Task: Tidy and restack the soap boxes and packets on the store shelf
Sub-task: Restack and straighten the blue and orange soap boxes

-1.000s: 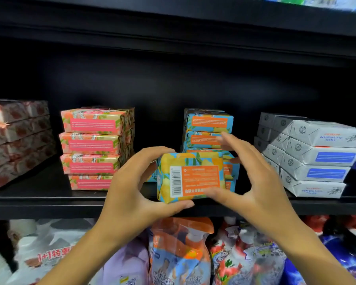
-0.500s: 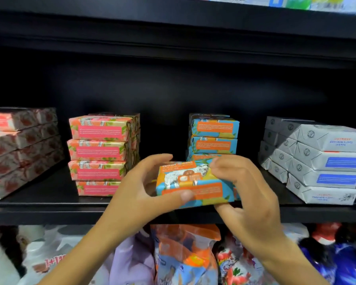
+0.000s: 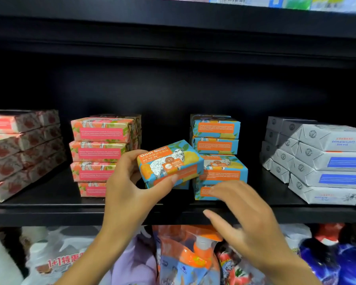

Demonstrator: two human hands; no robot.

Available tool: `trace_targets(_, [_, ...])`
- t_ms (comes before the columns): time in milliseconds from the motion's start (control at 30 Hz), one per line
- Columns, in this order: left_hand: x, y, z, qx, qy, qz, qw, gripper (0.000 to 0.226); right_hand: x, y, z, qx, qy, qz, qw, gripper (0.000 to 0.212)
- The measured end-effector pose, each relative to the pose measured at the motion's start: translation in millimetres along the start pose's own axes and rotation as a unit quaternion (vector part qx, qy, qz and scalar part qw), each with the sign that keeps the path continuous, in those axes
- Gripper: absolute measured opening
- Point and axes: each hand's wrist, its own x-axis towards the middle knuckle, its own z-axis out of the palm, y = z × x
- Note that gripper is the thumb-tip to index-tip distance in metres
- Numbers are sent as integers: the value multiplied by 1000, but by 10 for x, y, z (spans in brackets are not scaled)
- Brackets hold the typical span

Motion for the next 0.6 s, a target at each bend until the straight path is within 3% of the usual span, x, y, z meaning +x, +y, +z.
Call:
trace_targets(233, [-21,-137,177,60,89,27,994,59,-181,38,172,-115,-89,25,989,31])
trace_targets(467, [42,-222,296,178,70,37,981,56,-177,27,195,-124,-94,26,988,33])
trace_targets(600, [144,-234,240,250,22,-20,968,57,-183,23,210,-121,-90,25,988,32])
